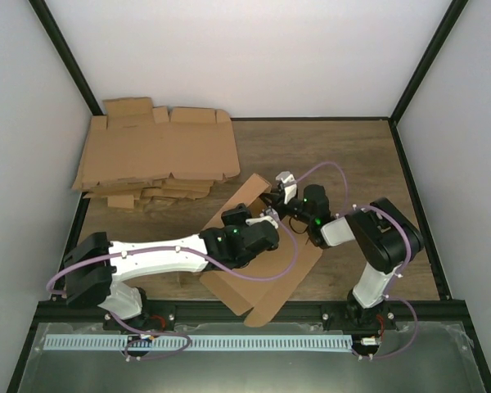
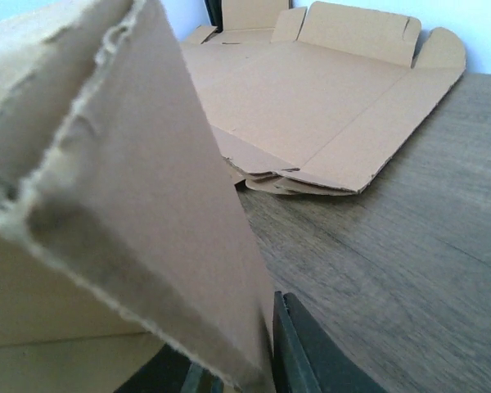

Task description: Fold the paper box

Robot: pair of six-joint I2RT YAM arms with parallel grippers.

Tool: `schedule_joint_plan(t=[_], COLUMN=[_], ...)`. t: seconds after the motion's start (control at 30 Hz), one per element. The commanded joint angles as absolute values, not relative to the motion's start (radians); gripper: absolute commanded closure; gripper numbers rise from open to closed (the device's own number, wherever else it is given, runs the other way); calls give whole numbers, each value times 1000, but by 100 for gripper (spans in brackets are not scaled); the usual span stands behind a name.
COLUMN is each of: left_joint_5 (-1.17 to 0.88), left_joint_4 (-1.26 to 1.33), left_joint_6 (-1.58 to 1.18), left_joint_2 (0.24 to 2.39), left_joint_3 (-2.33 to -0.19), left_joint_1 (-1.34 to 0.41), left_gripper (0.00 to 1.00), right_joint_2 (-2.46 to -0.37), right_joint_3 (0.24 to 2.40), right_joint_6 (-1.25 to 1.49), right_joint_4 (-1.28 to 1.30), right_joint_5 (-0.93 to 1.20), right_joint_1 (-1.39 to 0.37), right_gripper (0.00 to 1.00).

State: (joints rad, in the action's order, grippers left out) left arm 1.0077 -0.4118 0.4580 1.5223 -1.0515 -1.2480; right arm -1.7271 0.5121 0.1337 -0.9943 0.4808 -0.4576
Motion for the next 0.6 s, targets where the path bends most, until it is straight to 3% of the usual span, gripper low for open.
schedule_joint_plan(t=[0.0, 0.17, 0.27, 0.57], left_joint_5=[883, 881, 880, 721], left_joint_4=[-405, -404, -406, -490], left_joint_6=[470, 464, 455, 307], left_joint_2=[1505, 1501, 1500, 1419], left_joint_3=[-1030, -1030, -1029, -1162], left_joint_1=[-1270, -1265, -1256, -1203], left_gripper=[96, 96, 92, 49], right_joint_2=[-1730, -1668, -1638, -1605], right_joint_3=[530, 508, 508, 545], right_joint_6=[144, 111, 93, 53], right_joint_4=[-1085, -1048, -1006, -888], right_joint_5=[355, 224, 149, 171], right_joint_1=[-490, -534, -555, -558], right_gripper=[85, 97, 99, 99])
